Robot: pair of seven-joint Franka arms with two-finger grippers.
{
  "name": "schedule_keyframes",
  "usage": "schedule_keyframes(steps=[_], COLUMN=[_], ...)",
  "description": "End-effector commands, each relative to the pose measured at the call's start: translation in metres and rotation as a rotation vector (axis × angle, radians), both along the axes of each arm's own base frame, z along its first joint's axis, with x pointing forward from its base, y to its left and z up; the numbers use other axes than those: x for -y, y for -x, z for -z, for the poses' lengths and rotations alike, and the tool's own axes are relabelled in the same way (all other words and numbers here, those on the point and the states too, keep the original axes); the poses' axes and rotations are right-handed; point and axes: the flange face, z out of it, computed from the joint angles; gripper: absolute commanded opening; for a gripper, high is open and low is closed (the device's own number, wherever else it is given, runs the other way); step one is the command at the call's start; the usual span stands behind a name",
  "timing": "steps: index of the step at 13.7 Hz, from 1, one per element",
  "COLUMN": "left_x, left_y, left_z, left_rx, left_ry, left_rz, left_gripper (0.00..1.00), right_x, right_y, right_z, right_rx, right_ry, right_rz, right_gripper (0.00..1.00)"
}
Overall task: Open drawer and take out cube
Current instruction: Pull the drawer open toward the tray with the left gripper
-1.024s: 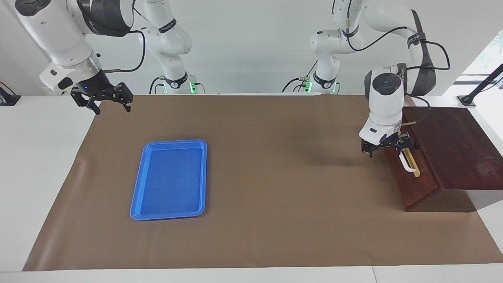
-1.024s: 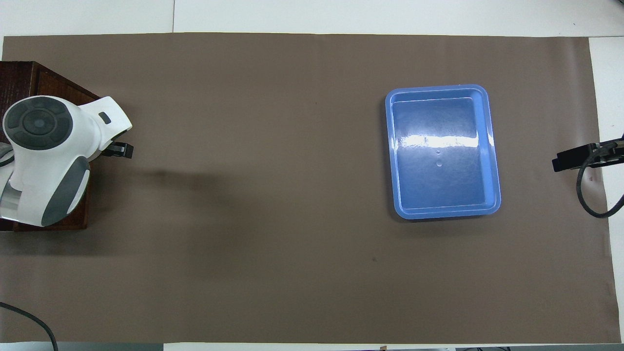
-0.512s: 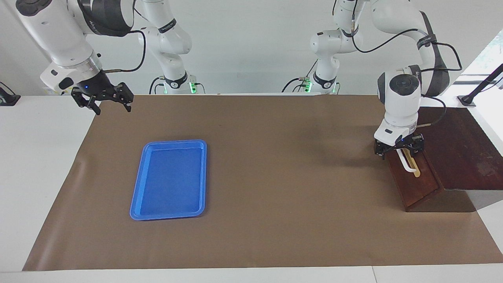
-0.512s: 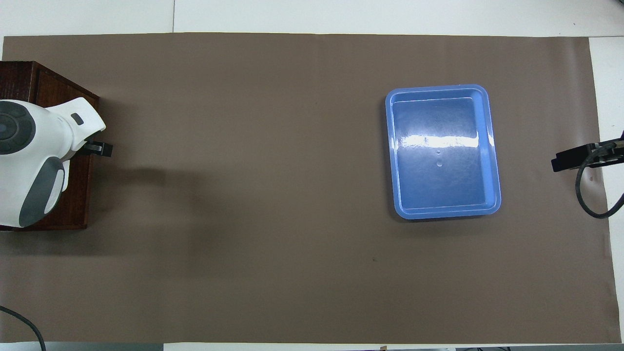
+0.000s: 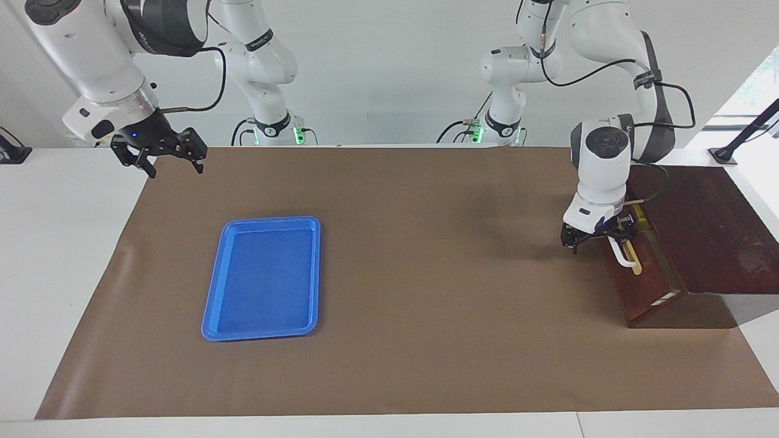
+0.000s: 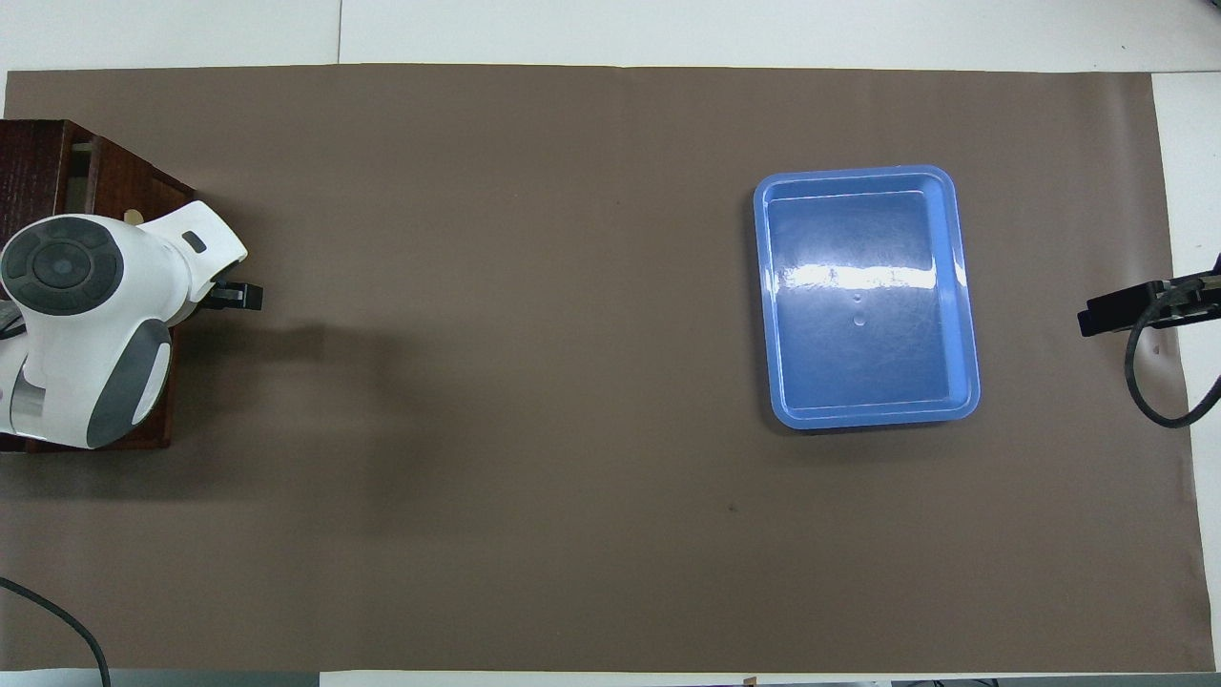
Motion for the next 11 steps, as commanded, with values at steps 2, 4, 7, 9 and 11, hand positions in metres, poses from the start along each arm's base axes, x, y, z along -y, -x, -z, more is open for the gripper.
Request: schedule_keyframes(steps=[2,4,7,9,11], left_x=[0.067,0.082,0.098,0.103,0.105], left_y=[0.001,0.005,0.010,0.011,0.013], left_z=[0.000,0.001,0.002,0.001,0.000], left_rx=[-0.012,-0.013,-0.027,-0.032,-0.037], left_ry=[0.078,0.083,0.106,0.118,0.116], left_rz=[-0.029,-0.036,-0.050,-0.063,-0.063], left_gripper=[1.00,1.00,1.00,1.00,1.00], right_x=[0.001,0.001,0.001,0.001,0.001], right_y=[0.005,0.006,0.006,0.006,0.006], right_z=[-0.001,-0.002,-0.002,-0.002,-0.002], right_rx=[-0.003,-0.001,-0.001,-0.001,0.000], right_ry=[0.022,0.022,0.022,0.022,0.022], right_rz=[-0.023,-0.023,-0.022,-0.022,-0.023], right_gripper=[1.00,1.00,1.00,1.00,1.00])
